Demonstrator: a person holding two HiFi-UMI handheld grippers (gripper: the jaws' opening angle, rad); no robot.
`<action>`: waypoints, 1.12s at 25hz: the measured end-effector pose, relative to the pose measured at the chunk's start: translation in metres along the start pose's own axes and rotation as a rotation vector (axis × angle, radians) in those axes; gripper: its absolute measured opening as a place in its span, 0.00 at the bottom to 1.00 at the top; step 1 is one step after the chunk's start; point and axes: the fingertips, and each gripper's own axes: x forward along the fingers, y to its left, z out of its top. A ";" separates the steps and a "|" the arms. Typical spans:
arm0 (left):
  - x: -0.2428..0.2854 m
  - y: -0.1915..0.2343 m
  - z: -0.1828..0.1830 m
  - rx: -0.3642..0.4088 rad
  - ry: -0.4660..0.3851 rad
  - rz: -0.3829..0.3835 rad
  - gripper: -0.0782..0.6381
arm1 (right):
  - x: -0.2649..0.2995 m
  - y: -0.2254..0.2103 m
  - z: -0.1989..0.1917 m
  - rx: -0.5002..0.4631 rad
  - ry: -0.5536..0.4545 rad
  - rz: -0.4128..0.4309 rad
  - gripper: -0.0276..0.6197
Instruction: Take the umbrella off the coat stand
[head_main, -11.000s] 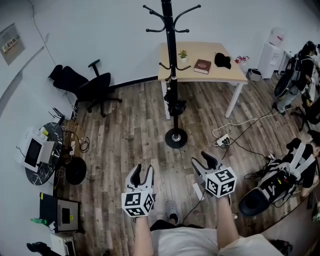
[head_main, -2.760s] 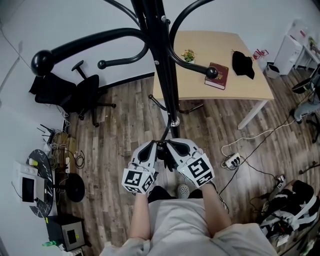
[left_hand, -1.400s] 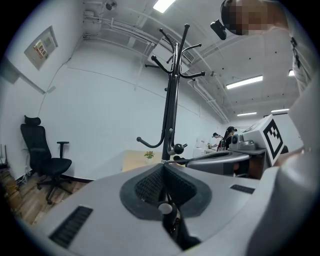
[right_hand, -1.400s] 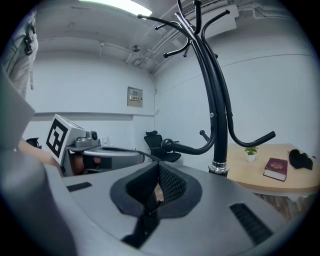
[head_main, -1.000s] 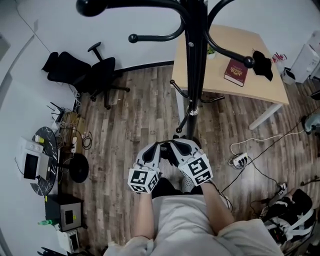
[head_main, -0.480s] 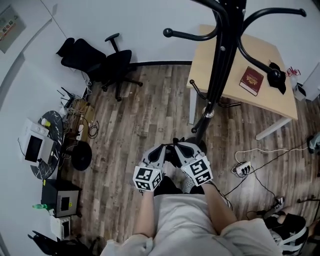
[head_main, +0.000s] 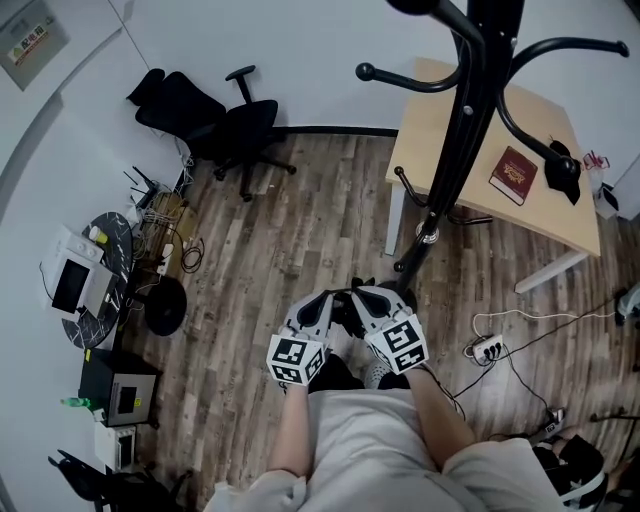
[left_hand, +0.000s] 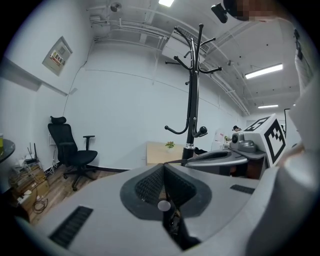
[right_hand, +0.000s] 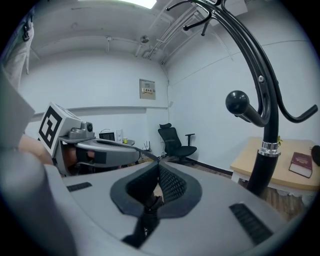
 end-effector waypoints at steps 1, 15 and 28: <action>0.000 0.001 0.001 0.001 0.000 0.004 0.14 | 0.001 0.000 0.001 -0.001 -0.001 0.002 0.06; 0.003 0.008 0.003 0.004 0.020 -0.011 0.14 | 0.010 0.006 0.008 0.002 -0.025 0.033 0.06; 0.002 0.008 0.003 0.001 0.034 -0.035 0.14 | 0.011 0.005 0.011 0.038 -0.043 0.029 0.06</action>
